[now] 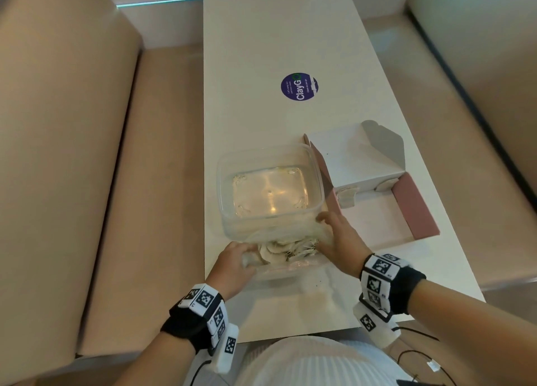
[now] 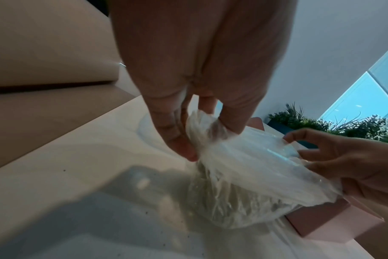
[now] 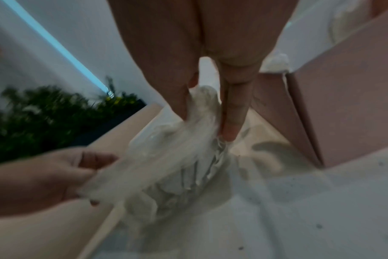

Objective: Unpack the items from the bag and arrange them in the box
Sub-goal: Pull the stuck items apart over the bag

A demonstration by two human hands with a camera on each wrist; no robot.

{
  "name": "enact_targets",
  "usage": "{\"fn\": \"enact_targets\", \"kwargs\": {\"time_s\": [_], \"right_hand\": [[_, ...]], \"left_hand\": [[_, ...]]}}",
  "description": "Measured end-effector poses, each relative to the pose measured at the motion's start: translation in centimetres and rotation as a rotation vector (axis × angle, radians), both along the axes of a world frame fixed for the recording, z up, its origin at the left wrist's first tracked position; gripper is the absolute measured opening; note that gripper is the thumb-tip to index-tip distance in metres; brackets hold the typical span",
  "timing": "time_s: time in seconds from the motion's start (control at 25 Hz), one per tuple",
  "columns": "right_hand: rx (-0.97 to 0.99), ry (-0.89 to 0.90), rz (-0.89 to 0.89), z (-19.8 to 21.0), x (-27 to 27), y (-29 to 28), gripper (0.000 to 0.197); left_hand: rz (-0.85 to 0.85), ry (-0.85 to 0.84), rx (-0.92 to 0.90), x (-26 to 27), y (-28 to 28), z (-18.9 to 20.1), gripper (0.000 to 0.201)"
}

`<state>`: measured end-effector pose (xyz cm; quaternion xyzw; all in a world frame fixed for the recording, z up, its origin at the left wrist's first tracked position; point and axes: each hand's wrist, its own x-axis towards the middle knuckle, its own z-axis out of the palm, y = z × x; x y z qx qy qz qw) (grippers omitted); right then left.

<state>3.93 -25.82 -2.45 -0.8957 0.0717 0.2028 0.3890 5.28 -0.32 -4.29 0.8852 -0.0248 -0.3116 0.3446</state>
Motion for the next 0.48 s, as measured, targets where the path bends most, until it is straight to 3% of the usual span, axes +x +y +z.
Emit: {"fn": "enact_targets", "kwargs": {"time_s": [0.08,0.2,0.48], "right_hand": [[-0.085,-0.057,0.157,0.1,-0.5,0.1,0.033],[-0.196,-0.069,0.344,0.2,-0.6,-0.1,0.025],[-0.443,-0.081,0.389,0.7,0.4,-0.2,0.035]], "left_hand": [[-0.002,-0.026,0.016,0.2,-0.1,0.3,0.053],[-0.014,-0.05,0.042,0.5,-0.1,0.5,0.06],[-0.041,-0.036,0.01,1.3,-0.1,1.3,0.063]]}}
